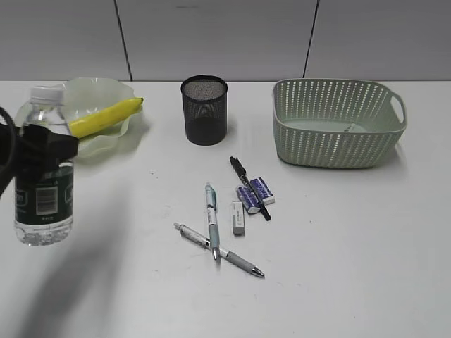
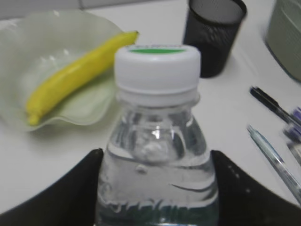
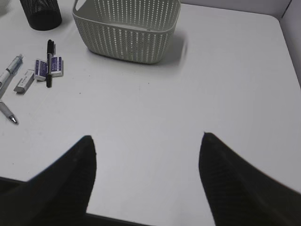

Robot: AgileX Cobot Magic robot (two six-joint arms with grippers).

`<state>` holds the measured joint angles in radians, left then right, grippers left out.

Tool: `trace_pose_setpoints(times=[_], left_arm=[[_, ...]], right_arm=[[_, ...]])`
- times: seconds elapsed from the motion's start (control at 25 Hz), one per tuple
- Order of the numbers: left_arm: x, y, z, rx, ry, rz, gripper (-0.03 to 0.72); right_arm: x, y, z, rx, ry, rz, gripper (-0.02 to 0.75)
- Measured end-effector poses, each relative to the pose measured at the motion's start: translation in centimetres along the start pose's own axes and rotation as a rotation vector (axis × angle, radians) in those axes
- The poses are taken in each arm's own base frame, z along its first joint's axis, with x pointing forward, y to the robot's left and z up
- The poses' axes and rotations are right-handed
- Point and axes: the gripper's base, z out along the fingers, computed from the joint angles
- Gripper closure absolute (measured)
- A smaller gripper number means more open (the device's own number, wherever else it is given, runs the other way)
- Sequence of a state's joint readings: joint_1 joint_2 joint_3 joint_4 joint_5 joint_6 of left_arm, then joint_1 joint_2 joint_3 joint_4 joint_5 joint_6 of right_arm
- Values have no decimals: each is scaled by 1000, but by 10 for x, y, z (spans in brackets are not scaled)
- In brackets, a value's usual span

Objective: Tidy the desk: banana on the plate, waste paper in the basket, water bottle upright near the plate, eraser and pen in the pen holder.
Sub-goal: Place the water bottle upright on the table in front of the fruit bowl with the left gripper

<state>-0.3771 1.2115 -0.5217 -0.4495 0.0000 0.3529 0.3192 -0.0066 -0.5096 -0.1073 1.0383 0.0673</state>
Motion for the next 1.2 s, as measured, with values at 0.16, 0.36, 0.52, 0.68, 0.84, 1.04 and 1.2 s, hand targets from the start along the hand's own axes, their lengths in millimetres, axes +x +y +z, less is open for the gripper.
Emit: trace_pose_setpoints(times=[0.16, 0.36, 0.52, 0.68, 0.84, 1.04, 1.2], left_arm=[[13, 12, -6, -100, -143, -83, 200], [11, 18, 3, -157, -236, -146, 200], [4, 18, 13, -158, -352, -144, 200], [5, 13, 28, -93, -433, -120, 200], [31, 16, 42, -93, -497, -77, 200], [66, 17, 65, -78, -373, -25, 200], [69, 17, 69, -69, -370, -18, 200]], right_arm=[[0, 0, 0, 0, 0, 0, 198], [0, 0, 0, 0, 0, 0, 198], [0, 0, 0, 0, 0, 0, 198], [0, 0, 0, 0, 0, 0, 198], [0, 0, 0, 0, 0, 0, 199], [0, 0, 0, 0, 0, 0, 199], [0, 0, 0, 0, 0, 0, 199]])
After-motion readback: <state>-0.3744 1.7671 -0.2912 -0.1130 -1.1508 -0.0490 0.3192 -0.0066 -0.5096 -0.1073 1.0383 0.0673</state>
